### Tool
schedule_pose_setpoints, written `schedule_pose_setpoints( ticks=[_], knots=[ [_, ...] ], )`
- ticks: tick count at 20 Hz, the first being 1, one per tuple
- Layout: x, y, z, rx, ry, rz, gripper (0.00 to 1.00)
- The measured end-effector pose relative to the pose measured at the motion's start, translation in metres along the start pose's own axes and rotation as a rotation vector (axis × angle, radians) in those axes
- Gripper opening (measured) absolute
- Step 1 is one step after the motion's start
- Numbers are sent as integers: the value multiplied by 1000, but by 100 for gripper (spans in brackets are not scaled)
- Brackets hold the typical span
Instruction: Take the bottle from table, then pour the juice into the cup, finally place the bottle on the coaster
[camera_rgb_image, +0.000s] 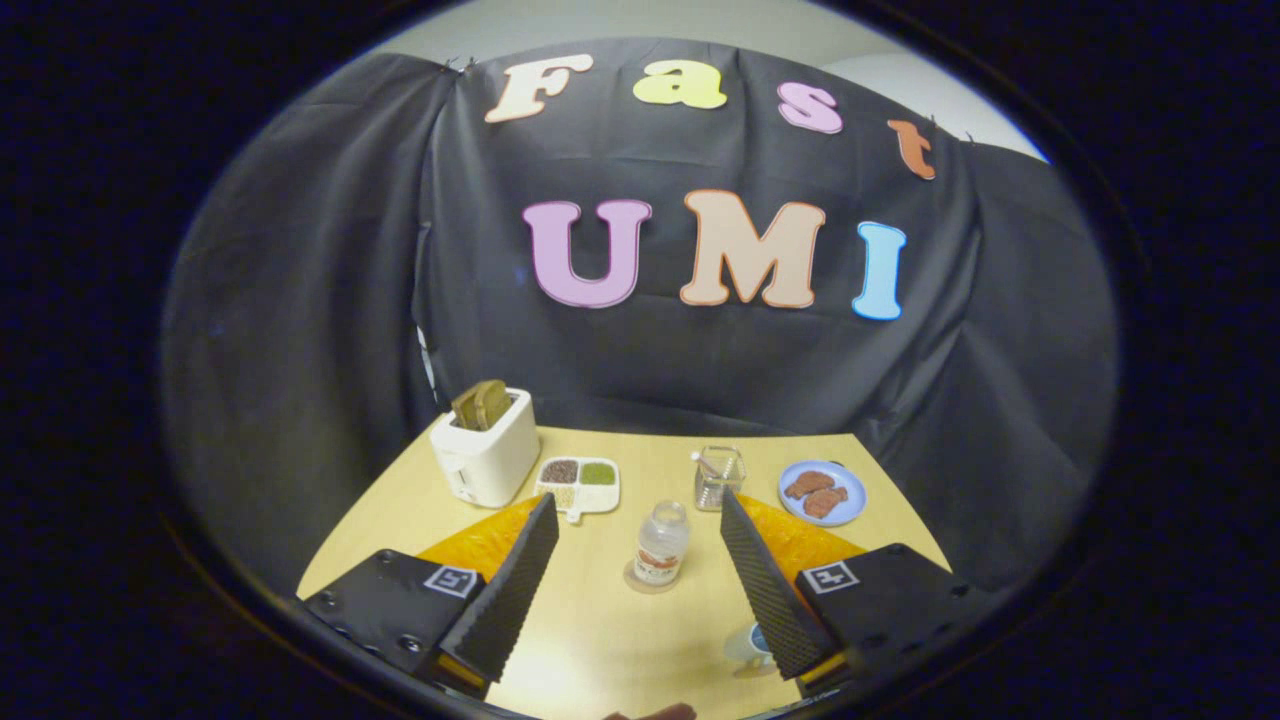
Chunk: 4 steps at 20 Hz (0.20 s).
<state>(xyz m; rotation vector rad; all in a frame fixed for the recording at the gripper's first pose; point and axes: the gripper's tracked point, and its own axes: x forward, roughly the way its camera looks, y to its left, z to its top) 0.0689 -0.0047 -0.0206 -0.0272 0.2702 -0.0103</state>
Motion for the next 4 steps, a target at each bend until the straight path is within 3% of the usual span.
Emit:
schedule_pose_setpoints(
  ticks=[4],
  knots=[
    [-17, -1, 33, 54, -59, 27, 100]
  ],
)
